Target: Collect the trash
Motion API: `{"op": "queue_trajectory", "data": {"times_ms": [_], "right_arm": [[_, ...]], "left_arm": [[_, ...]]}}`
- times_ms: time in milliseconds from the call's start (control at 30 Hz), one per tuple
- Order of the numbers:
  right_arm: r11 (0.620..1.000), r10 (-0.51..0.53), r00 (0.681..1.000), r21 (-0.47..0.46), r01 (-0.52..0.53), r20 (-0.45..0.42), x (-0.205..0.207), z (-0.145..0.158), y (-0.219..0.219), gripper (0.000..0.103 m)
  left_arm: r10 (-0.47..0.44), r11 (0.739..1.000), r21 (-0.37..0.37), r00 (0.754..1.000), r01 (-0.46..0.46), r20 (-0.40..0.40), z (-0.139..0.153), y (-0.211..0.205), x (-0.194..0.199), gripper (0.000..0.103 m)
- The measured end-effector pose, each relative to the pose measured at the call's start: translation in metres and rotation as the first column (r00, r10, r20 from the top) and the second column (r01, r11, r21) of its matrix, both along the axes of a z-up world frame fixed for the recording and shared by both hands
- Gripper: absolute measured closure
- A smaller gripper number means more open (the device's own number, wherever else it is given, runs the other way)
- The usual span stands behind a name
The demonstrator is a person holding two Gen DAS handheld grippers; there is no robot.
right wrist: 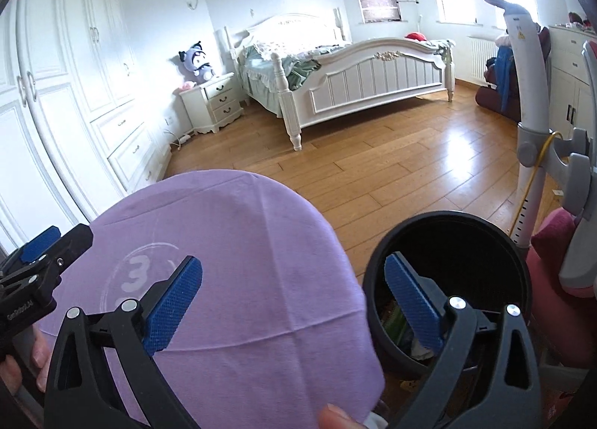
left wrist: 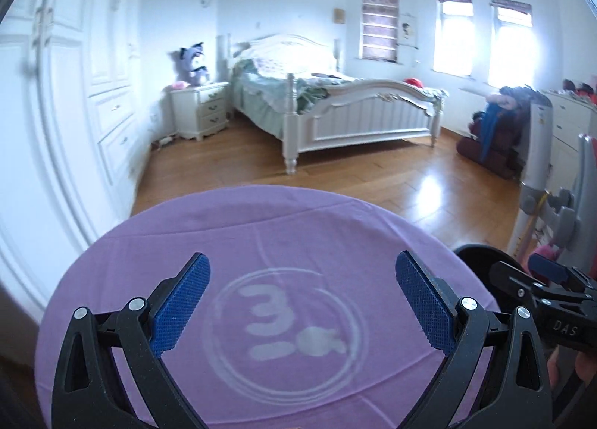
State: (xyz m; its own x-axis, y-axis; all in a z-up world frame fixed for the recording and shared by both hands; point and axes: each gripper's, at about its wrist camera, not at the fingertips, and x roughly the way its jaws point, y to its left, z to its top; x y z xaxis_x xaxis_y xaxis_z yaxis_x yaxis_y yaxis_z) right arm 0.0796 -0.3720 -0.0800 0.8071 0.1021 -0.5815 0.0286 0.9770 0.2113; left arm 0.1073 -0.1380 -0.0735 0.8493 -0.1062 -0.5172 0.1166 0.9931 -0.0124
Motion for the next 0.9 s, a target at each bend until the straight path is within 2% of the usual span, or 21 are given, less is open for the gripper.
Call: {"op": "queue_trajectory", "data": {"times_ms": [133,367,700,900], "right_arm": [[0.999,0.041,0.999,-0.029,-0.04,0.033,0.0,0.004,0.037,0.006],[0.991,0.115,0.993,-0.068,-0.112,0.04,-0.004,0.002,0.08,0.006],[0.983,0.148,0.988,-0.122,-0.141,0.05,-0.012,-0.001,0.107,0.006],[0.98,0.153,0.986,-0.141,-0.143,0.067,-0.015,0.0,0.116,0.006]], "left_arm": [[0.109,0.994,-0.002,0.994,-0.109,0.007,0.0,0.046,-0.004,0.005],[0.176,0.984,-0.027,0.984,-0.176,-0.005,-0.005,0.088,-0.012,0.005],[0.217,0.974,-0.058,0.976,-0.217,-0.014,-0.007,0.115,-0.022,0.005],[0.232,0.971,-0.057,0.973,-0.232,-0.015,-0.007,0.115,-0.022,0.005]]}}
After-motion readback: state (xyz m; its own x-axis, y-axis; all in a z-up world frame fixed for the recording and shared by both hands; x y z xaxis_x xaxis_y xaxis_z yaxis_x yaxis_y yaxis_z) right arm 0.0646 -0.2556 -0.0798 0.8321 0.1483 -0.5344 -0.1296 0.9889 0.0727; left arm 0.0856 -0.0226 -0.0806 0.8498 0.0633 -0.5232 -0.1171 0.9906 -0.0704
